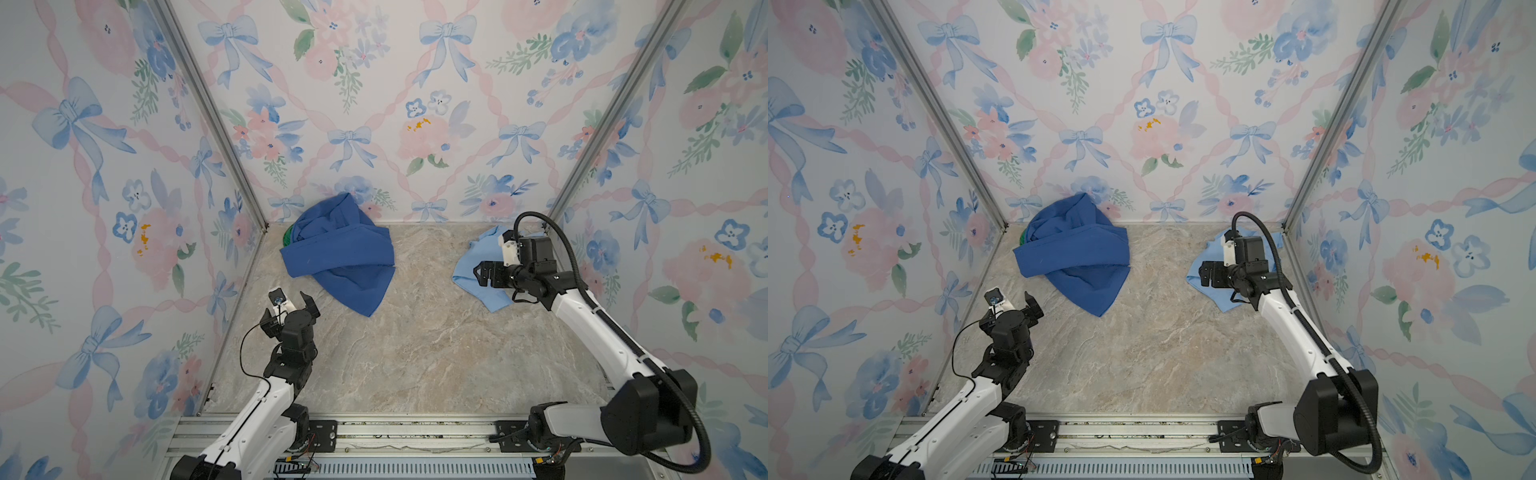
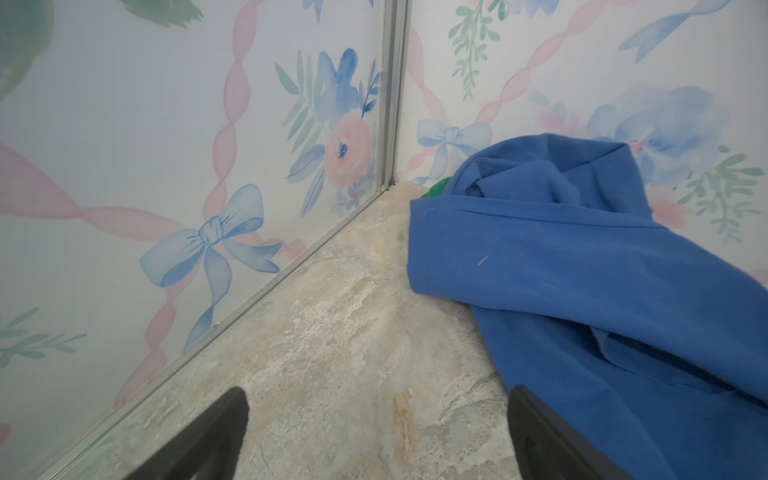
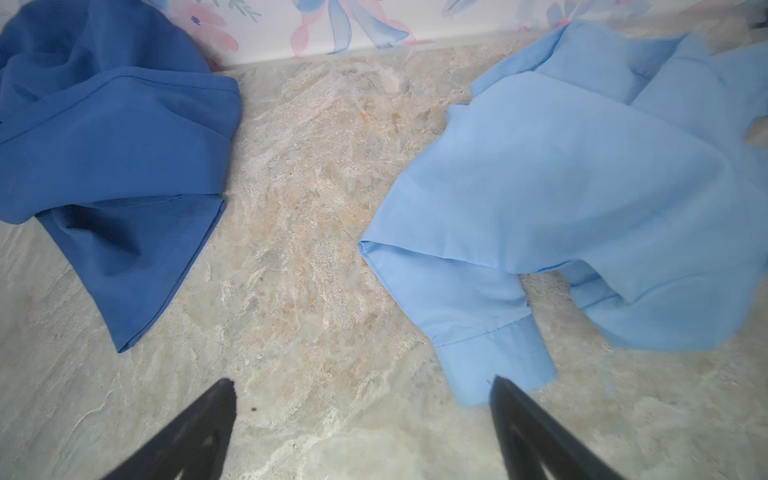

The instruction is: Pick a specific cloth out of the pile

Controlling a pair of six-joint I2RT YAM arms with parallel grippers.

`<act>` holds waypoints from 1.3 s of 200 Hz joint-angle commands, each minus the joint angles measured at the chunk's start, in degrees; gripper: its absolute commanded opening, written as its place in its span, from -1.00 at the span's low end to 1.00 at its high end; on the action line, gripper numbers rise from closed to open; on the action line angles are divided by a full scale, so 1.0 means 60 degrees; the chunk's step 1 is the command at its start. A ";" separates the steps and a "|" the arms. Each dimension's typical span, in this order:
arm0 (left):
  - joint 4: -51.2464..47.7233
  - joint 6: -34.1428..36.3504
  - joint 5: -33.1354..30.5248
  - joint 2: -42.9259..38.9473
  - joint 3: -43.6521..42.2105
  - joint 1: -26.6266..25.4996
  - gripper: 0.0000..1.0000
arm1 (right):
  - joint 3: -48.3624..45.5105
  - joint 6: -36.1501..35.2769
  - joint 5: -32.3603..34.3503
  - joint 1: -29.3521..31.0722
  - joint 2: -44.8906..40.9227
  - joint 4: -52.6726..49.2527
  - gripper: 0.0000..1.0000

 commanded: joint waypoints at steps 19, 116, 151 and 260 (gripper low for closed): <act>0.2318 0.1111 -0.0154 0.2588 0.0199 0.0248 0.96 | -0.1271 0.0127 0.0639 -0.0719 -0.1621 -0.0367 0.94; 0.7716 0.1887 0.4719 0.5091 -0.0827 0.1680 0.96 | -0.7889 -0.1135 0.2740 -0.1373 -0.5453 0.6165 0.94; 0.8881 0.1963 0.5207 0.6070 -0.0985 0.1782 0.96 | -0.8973 -0.1476 0.2349 -0.1424 -0.3246 1.0441 0.94; 0.7958 0.2484 0.4900 0.6437 -0.0149 0.1380 0.96 | -0.7043 -0.2272 0.2633 -0.0761 0.3030 1.4003 0.94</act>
